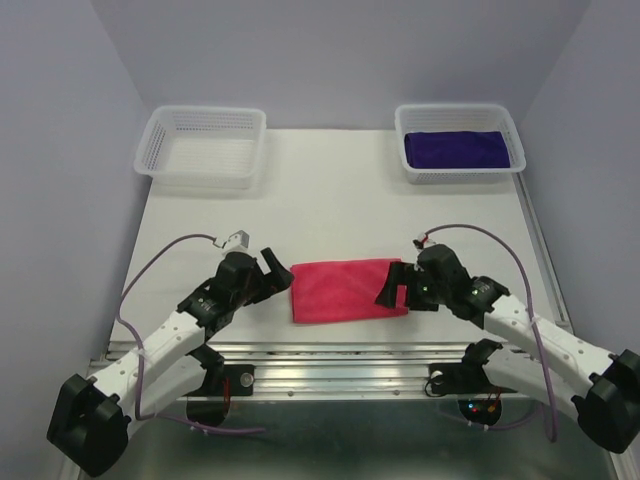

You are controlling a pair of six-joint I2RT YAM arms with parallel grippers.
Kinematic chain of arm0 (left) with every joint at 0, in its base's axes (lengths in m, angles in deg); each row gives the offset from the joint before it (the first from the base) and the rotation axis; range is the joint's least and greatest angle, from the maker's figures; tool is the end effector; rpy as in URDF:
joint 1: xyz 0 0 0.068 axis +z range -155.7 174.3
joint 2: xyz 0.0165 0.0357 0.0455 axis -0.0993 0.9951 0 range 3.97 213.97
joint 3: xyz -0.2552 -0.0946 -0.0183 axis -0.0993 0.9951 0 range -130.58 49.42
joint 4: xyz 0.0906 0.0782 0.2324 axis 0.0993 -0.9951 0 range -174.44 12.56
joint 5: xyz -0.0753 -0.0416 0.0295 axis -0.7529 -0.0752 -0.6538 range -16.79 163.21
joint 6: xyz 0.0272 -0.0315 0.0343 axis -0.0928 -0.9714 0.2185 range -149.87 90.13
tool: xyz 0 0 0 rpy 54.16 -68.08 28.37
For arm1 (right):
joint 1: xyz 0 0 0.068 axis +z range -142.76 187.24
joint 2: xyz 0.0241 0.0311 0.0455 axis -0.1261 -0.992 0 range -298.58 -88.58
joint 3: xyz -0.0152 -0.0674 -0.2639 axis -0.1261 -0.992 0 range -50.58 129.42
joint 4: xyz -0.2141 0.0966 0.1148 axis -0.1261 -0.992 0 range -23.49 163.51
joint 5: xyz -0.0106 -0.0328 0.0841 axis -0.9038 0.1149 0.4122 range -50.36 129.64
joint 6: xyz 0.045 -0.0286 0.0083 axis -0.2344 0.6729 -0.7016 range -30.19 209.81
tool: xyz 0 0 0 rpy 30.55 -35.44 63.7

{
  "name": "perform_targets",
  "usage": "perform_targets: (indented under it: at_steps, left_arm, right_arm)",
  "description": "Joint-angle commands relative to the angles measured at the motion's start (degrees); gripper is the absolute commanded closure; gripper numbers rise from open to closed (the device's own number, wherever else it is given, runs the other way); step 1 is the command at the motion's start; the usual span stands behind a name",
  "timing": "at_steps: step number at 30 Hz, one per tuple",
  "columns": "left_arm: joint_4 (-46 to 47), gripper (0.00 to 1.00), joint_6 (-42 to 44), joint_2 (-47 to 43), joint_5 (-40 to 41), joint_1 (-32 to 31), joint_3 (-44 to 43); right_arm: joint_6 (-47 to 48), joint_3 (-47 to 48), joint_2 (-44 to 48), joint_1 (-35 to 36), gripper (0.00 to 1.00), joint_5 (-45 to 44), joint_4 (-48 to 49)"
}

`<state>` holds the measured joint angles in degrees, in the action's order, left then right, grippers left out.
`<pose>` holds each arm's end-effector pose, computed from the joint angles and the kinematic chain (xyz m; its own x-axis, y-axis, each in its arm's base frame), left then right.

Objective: Fold and stack the towels
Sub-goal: Fold the towel

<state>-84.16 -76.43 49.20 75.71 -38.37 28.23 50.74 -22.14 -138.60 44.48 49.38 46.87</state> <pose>0.1493 -0.0939 0.1999 -0.6648 -0.4354 -0.6070 0.0366 0.7926 -0.6087 0.1340 0.1095 0.2001 -0.8933 0.1013 -0.4378 -0.1585 0.8406 0.5179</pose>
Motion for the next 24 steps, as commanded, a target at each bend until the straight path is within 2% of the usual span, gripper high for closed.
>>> perform_targets:
  at_steps: [1,3,4,10,12,14,18,20,24]
  left_arm:
    - [1.1,0.01,1.6,1.4,1.6,0.0,-3.0]
    - [1.4,0.01,2.0,1.9,1.5,0.0,-3.4]
    - [1.3,0.01,2.9,2.5,1.7,0.1,-4.1]
    - [0.7,0.01,3.1,2.0,2.6,0.2,-3.9]
    - [0.7,0.01,3.1,1.9,2.5,0.3,-3.7]
    - [0.9,0.01,3.1,1.8,2.6,0.3,-3.5]
    - [1.0,0.01,3.2,2.1,2.6,0.3,-3.6]
    - [1.1,0.01,3.3,2.5,2.6,0.4,-3.8]
    - [1.0,0.01,3.3,3.0,2.7,0.4,-4.0]
  right_arm:
    - [-1.3,7.5,-4.6,0.4,0.0,-14.4,-1.8]
    - [-1.7,9.1,-7.8,0.5,0.0,-21.9,-1.3]
    - [-1.1,12.3,-15.5,0.2,0.0,-26.6,-0.3]
    - [1.0,13.6,-22.7,-0.5,0.02,-25.0,0.5]
    - [1.9,12.9,-23.6,-0.6,0.06,-24.5,1.2]
    - [2.0,12.0,-24.6,-0.8,0.14,-24.5,1.5]
    - [3.1,10.4,-25.9,-1.1,0.21,-23.3,3.5]
    - [3.6,10.1,-26.9,-1.3,0.3,-22.0,5.1]
    - [4.4,9.6,-30.3,-1.3,0.36,-20.5,7.4]
